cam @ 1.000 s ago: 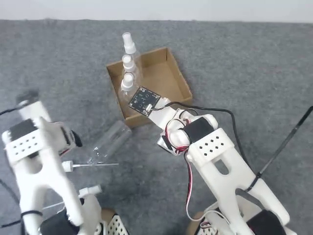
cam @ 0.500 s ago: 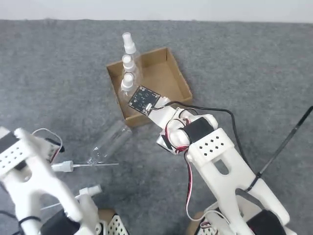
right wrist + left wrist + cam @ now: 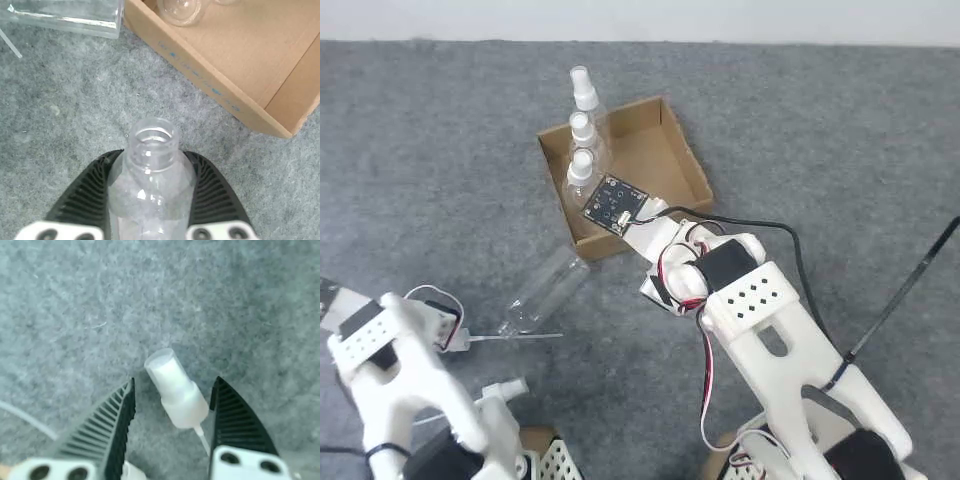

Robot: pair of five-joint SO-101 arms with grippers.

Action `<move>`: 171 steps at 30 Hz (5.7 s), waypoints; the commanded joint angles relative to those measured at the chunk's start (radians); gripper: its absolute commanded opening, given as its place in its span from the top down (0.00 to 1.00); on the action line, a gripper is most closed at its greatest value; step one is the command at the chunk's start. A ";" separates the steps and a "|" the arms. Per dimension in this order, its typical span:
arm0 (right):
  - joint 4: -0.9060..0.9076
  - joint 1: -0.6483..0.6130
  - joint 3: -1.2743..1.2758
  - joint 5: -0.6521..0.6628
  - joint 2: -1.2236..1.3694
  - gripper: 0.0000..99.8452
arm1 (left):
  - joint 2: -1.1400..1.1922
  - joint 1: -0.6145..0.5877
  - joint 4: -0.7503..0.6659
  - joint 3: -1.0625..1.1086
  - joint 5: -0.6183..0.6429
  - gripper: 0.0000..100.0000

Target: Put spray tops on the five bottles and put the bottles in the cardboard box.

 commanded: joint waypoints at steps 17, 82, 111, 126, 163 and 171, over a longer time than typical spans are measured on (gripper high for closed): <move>-0.019 0.010 -0.011 0.008 -0.045 0.99 | 0.002 0.031 -0.110 0.042 0.015 0.80; -0.048 -0.044 0.031 0.011 -0.047 0.99 | -0.012 0.074 0.258 -0.433 0.018 0.99; -0.074 -0.041 0.043 0.015 -0.047 0.99 | -0.370 0.081 0.423 -0.638 0.112 0.99; -0.074 -0.041 0.043 0.011 -0.051 0.99 | -0.562 0.081 0.379 -0.565 0.126 0.99; -0.067 -0.039 0.041 0.006 -0.059 0.99 | -0.571 0.290 0.207 -0.484 0.288 0.99; -0.054 -0.042 0.069 -0.044 -0.165 0.99 | -0.721 0.341 0.199 -0.479 0.331 0.99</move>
